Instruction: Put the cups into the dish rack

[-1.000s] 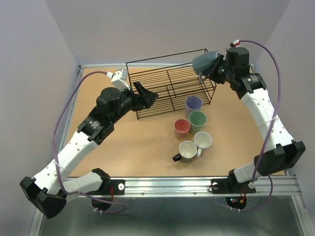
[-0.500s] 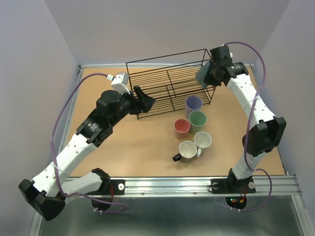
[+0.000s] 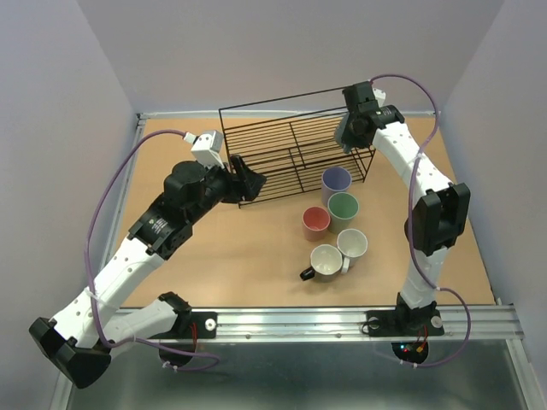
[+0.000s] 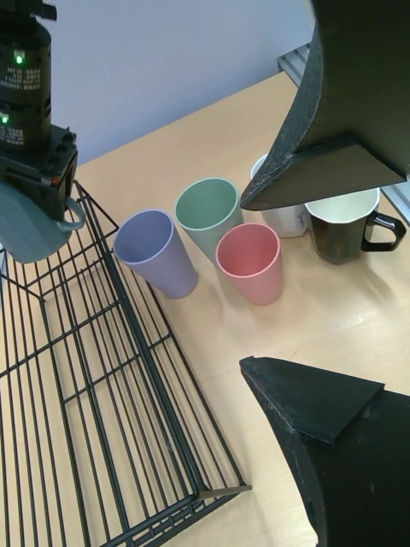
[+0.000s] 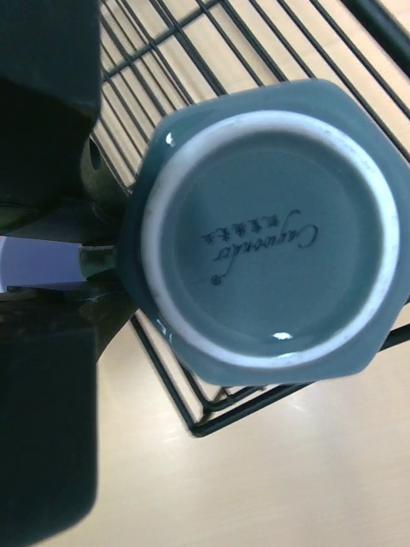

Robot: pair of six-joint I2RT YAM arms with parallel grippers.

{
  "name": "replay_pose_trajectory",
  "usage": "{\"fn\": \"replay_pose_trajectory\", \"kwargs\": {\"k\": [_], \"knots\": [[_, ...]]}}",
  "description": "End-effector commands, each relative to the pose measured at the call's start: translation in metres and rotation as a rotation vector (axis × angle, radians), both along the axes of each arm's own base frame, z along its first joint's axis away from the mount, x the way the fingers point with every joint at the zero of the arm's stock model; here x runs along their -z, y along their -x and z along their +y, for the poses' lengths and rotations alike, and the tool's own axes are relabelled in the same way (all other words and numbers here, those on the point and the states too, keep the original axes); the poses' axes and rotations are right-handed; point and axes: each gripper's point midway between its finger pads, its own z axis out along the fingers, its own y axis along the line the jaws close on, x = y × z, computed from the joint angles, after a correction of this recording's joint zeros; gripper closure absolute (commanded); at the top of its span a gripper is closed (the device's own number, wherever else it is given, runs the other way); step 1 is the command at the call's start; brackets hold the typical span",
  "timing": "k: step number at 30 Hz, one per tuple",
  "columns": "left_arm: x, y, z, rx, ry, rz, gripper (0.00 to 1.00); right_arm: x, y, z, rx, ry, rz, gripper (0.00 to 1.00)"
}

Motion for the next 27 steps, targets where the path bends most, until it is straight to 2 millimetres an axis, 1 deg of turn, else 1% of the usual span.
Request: {"fn": "replay_pose_trajectory", "kwargs": {"k": [1, 8, 13, 14, 15, 17, 20, 23, 24, 26, 27], "knots": [[-0.003, 0.003, 0.006, -0.002, -0.015, -0.043, 0.2, -0.053, -0.025, 0.008, 0.044, 0.003, -0.192, 0.99], [0.002, 0.007, 0.009, 0.002, -0.033, -0.036, 0.2, -0.032, -0.024, 0.008, 0.086, 0.026, -0.159, 1.0], [0.006, 0.008, 0.011, 0.004, -0.05, -0.03, 0.2, -0.016, -0.023, 0.013, 0.108, 0.031, -0.119, 1.0], [0.007, 0.008, 0.011, 0.004, -0.054, -0.027, 0.2, -0.016, -0.024, 0.014, 0.11, 0.033, -0.118, 1.0], [0.006, 0.008, 0.012, 0.003, -0.054, -0.029, 0.2, -0.01, -0.024, 0.016, 0.104, 0.041, -0.104, 1.0], [0.007, 0.008, 0.012, 0.003, -0.058, -0.025, 0.2, -0.008, -0.024, 0.019, 0.093, 0.048, -0.089, 1.0], [0.008, 0.009, 0.012, 0.005, -0.061, -0.021, 0.2, -0.002, -0.023, 0.021, 0.083, 0.057, -0.068, 0.88], [0.009, 0.009, 0.013, 0.004, -0.066, -0.019, 0.2, -0.003, -0.022, 0.023, 0.082, 0.064, -0.071, 0.69], [0.009, 0.009, 0.013, 0.003, -0.067, -0.02, 0.2, -0.006, -0.022, 0.025, 0.08, 0.068, -0.077, 0.58], [0.009, 0.009, 0.013, 0.004, -0.067, -0.017, 0.2, -0.006, -0.022, 0.024, 0.08, 0.082, -0.074, 0.48], [0.01, 0.009, 0.013, 0.003, -0.068, -0.014, 0.2, -0.008, -0.021, 0.025, 0.075, 0.083, -0.075, 0.41]]}}
